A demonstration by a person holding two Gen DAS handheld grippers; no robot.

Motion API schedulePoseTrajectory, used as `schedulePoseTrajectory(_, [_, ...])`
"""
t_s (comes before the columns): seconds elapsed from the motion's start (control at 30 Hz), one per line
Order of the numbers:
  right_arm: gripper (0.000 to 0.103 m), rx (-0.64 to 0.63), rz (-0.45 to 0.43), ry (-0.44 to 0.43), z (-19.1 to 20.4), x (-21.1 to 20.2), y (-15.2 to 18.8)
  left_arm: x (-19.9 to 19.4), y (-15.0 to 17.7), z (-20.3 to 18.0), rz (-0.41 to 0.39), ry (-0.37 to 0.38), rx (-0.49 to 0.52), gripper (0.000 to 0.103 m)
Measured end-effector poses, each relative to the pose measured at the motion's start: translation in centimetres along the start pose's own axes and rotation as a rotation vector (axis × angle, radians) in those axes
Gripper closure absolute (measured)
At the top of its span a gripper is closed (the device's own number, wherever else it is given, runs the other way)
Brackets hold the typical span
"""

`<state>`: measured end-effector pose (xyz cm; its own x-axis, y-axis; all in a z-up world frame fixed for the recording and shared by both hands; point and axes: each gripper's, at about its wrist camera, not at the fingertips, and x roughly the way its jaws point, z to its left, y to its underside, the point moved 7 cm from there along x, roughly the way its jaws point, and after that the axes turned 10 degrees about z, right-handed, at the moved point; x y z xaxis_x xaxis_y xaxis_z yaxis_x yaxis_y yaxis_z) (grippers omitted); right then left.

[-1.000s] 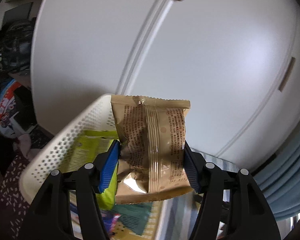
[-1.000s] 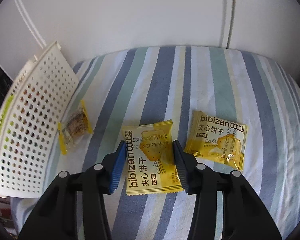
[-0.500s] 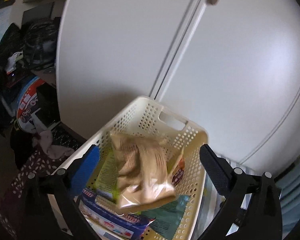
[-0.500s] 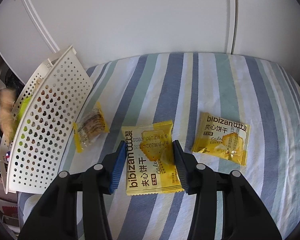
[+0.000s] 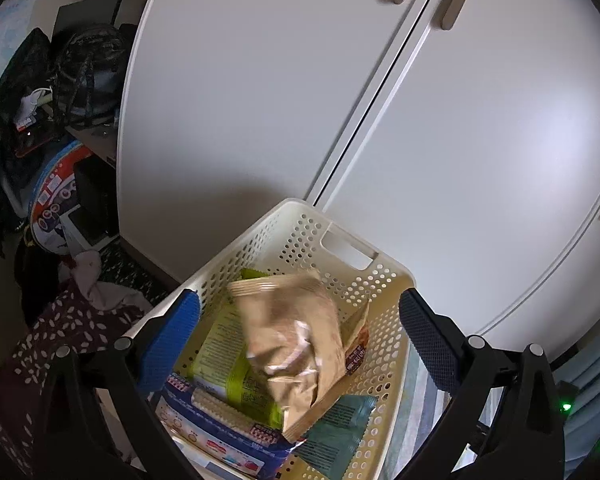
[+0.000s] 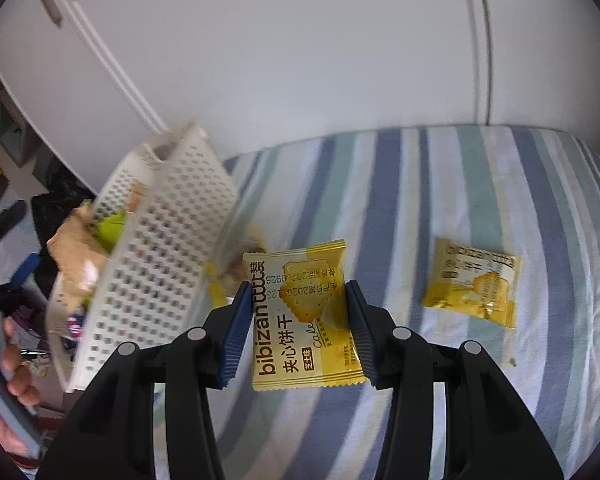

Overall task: Organize snacks
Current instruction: 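Carry the yellow bibizan pack with the right tool into the basket and release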

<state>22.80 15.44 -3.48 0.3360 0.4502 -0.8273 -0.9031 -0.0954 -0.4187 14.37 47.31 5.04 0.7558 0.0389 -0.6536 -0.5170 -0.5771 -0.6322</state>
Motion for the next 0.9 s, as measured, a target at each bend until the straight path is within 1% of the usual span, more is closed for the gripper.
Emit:
schedulePoseTrajectory(0.13, [0.056,-0.023,-0.005,-0.063,1.9,-1.2,-0.1,-0.3,-0.2,0.5,-0.012,0.003,-0.009,0.002])
schedulePoseTrajectory(0.27, [0.056,-0.044,-0.012,-0.135,5.8,-1.6,-0.6,-0.8,-0.4,0.5,-0.022,0.028,-0.021,0.002])
schedulePoseTrajectory(0.4, [0.056,-0.059,-0.005,-0.215,9.0,-1.9,-1.5,-1.2,-0.5,0.2,-0.031,0.033,-0.008,0.002])
schedulePoseTrajectory(0.5, [0.056,-0.097,0.002,-0.228,11.8,-1.5,-2.5,-1.6,-0.7,0.3,-0.044,0.024,-0.001,0.002])
schedulePoseTrajectory(0.67, [0.056,-0.123,0.02,-0.253,15.1,-0.3,-2.9,-2.9,-1.2,1.0,-0.082,0.047,-0.03,0.002])
schedulePoseTrajectory(0.8, [0.055,-0.138,0.053,-0.271,17.5,1.2,-2.7,-3.8,-1.7,1.9,-0.108,0.043,-0.054,0.002])
schedulePoseTrajectory(0.9, [0.054,-0.138,0.099,-0.289,18.7,2.8,-2.2,-4.1,-1.9,2.1,-0.112,0.052,-0.061,0.002])
